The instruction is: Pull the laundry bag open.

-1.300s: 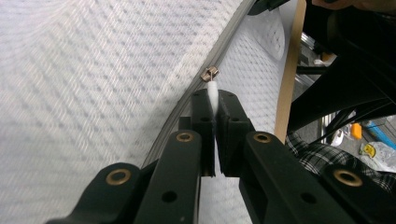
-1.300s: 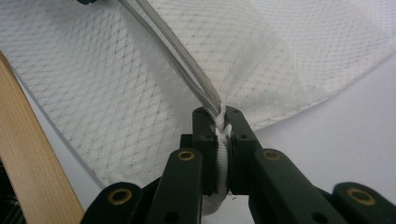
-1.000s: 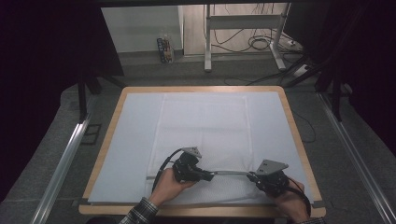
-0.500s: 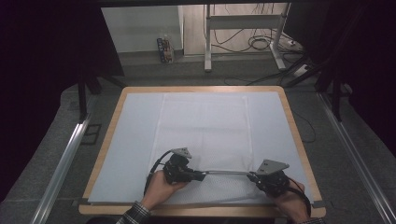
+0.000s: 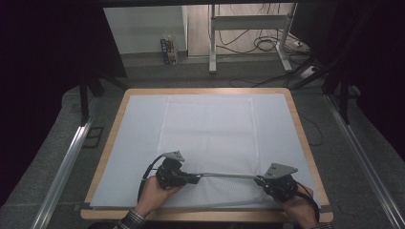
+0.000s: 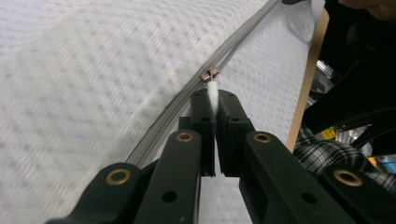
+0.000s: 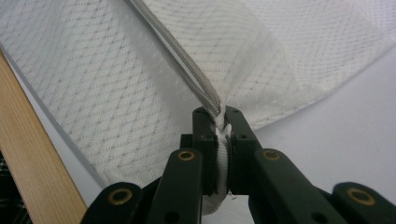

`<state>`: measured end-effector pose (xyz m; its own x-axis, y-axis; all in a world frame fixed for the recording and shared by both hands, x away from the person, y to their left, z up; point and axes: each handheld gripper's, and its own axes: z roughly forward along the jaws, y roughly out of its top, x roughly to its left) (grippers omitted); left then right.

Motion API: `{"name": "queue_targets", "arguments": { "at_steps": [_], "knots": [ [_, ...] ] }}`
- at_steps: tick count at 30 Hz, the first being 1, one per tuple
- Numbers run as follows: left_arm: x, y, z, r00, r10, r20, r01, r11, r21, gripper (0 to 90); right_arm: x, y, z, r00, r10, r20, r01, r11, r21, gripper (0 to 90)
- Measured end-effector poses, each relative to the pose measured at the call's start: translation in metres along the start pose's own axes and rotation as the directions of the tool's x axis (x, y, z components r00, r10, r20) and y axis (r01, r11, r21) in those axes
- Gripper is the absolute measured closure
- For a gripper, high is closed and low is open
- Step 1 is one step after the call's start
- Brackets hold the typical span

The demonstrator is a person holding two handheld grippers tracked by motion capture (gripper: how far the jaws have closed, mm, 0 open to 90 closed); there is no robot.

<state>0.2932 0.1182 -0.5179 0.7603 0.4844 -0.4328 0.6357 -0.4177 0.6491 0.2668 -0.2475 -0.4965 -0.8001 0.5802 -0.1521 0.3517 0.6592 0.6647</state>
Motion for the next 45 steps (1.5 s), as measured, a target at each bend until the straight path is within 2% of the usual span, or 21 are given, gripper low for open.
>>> {"name": "queue_targets", "arguments": {
  "at_steps": [16,28,33,38,45],
  "knots": [
    [0.005,-0.014,-0.021,0.9991,-0.024,-0.034,0.024,0.9997,-0.003,87.4,0.000,-0.001,-0.001,1.0000,-0.003,0.001,0.003,1.0000,0.005,84.0],
    [0.011,-0.029,-0.036,0.9961,-0.056,-0.067,0.057,0.9983,0.008,87.4,-0.001,-0.002,0.000,1.0000,-0.006,0.003,0.005,0.9999,0.014,83.9],
    [0.011,-0.034,-0.040,0.9958,-0.067,-0.063,0.067,0.9977,0.005,87.4,-0.001,-0.002,0.000,1.0000,-0.005,0.000,0.005,0.9999,0.013,83.9],
    [0.011,-0.039,-0.043,0.9933,-0.072,-0.090,0.073,0.9973,0.011,87.4,0.000,-0.002,0.001,1.0000,-0.007,0.004,0.007,0.9998,0.017,83.9],
    [0.013,-0.046,-0.051,0.9898,-0.097,-0.104,0.097,0.9952,-0.004,87.4,-0.001,-0.002,0.001,1.0000,-0.005,0.007,0.005,0.9998,0.021,83.9]
  ]
}}
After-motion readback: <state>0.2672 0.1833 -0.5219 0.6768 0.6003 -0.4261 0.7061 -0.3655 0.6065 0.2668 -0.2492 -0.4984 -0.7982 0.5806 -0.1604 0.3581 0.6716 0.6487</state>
